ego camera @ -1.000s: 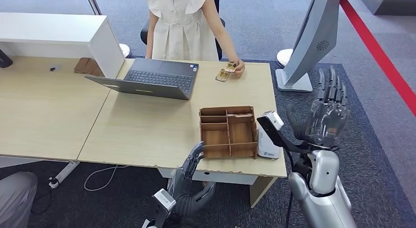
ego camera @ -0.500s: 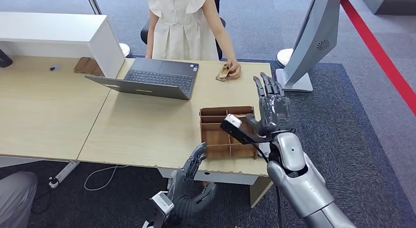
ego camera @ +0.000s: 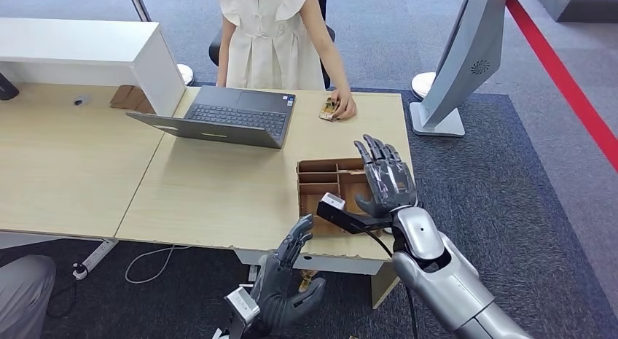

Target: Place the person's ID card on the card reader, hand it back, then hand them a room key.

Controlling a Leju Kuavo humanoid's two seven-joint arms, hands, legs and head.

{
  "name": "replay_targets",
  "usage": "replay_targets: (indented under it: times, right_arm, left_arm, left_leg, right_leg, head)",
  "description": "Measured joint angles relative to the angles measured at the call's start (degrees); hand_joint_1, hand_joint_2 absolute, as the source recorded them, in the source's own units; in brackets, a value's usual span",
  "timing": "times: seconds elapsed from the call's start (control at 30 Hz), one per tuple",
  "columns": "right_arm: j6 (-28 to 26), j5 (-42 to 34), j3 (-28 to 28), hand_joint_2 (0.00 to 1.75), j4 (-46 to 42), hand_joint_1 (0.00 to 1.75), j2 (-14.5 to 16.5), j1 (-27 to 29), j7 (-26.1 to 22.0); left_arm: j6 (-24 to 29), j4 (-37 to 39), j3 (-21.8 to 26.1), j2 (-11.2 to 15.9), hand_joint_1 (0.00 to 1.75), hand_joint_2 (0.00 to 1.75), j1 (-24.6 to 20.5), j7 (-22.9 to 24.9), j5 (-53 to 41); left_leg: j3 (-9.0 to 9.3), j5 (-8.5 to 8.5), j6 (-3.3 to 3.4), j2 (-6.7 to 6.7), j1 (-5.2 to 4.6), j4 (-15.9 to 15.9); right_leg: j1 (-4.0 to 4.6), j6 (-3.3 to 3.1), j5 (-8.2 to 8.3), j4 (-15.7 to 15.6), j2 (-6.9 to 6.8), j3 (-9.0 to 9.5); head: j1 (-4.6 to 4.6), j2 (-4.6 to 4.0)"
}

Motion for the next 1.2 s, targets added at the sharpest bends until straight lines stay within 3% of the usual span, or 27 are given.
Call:
replay_targets:
  times: [0.47, 1.2]
  right_arm:
    - [-0.74, 4.15, 1.45, 1.75, 1.27, 0.0, -0.56, -0.36, 2.02]
    - [-3.49, 4.31, 3.5, 1.75, 14.73, 0.0, 4.31, -5.26, 2.42]
  left_arm:
    - [-1.35, 0.63, 0.83, -0.47, 0.0, 1.75, 0.13, 0.2, -0.44]
    - [-4.13, 2.29, 0.92, -1.22, 0.0, 1.75, -0.43, 0.15, -0.5]
  left_leg:
    - [-0.02, 0.0, 0.0, 0.0, 0.01, 0.0]
    - [0.0, 0.01, 0.0, 0.01, 0.0, 0.0]
  right_leg:
    - [0.0, 0.0, 0.0, 0.01, 0.0, 0.0]
    - [0.0, 0.0, 0.0, 0.01, 0.0, 0.0]
  head:
    - [0.01, 0.0]
    - [0.01, 0.0]
